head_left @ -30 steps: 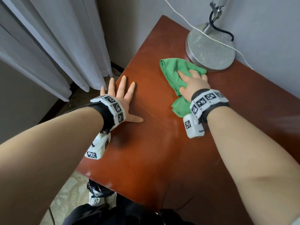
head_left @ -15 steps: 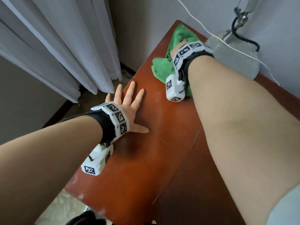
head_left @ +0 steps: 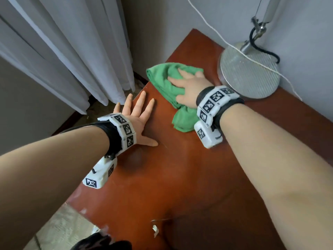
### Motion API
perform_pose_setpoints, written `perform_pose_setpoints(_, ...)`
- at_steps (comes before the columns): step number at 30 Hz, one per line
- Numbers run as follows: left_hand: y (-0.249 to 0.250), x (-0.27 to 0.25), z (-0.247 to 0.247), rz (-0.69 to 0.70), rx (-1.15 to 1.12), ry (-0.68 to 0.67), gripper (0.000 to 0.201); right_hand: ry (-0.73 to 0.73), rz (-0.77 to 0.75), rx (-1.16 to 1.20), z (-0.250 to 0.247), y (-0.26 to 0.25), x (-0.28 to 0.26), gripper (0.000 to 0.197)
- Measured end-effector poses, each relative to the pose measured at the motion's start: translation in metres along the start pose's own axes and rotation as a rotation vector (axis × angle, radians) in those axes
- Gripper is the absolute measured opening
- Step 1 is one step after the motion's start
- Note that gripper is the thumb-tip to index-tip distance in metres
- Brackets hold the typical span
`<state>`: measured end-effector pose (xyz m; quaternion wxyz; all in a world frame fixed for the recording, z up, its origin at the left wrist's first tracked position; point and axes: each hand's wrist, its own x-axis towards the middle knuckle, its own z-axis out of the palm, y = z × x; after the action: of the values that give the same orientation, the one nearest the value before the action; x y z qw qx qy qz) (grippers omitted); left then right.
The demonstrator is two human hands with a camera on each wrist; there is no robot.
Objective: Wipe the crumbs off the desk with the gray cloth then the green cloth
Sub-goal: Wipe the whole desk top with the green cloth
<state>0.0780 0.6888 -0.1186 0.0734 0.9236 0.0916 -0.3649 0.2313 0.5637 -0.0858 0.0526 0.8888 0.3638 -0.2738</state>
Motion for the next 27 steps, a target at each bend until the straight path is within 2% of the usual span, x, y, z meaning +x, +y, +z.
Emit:
perform_pose_setpoints(2, 0.000, -0.004, -0.001, 0.018, 0.011, 0.031, 0.123, -0.078, -0.052, 0.035, 0.017, 0.008, -0.029, 0.062)
perform_pose_setpoints(4, -0.001, -0.009, 0.001, 0.037, 0.008, 0.057, 0.122, -0.061, 0.002, 0.183, 0.017, 0.022, -0.051, 0.061)
perform_pose_setpoints(7, -0.007, -0.022, 0.009, 0.042, -0.026, 0.064, 0.120, 0.152, 0.268, 0.278, 0.006, 0.046, -0.054, 0.061)
perform_pose_setpoints(8, -0.011, -0.030, 0.015, 0.039, -0.049, 0.058, 0.119, 0.180, 0.354, 0.266, 0.005, 0.045, -0.048, 0.061)
perform_pose_setpoints(11, -0.028, -0.051, 0.042, 0.025, -0.148, 0.034, 0.120, 0.119, 0.450, 0.110, 0.009, 0.010, -0.034, 0.062)
perform_pose_setpoints(13, -0.044, -0.067, 0.059, 0.030, -0.236, 0.026, 0.122, 0.123, 0.399, 0.006, 0.012, -0.023, -0.029, 0.061)
perform_pose_setpoints(16, -0.067, -0.096, 0.083, 0.055, -0.349, 0.005, 0.121, 0.124, 0.233, -0.031, 0.028, -0.065, -0.034, 0.063)
perform_pose_setpoints(20, -0.101, -0.131, 0.108, 0.007, -0.360, -0.045, 0.117, 0.090, 0.030, -0.006, 0.068, -0.129, -0.078, 0.067)
perform_pose_setpoints(22, -0.118, -0.137, 0.121, -0.048, -0.305, -0.041, 0.116, 0.025, -0.132, -0.033, 0.090, -0.161, -0.109, 0.067)
perform_pose_setpoints(25, -0.141, -0.146, 0.132, -0.085, -0.208, -0.039, 0.114, -0.159, -0.391, -0.064, 0.118, -0.190, -0.157, 0.065)
perform_pose_setpoints(27, -0.153, -0.155, 0.130, -0.074, -0.224, -0.015, 0.104, -0.189, -0.414, -0.061, 0.118, -0.185, -0.174, 0.065)
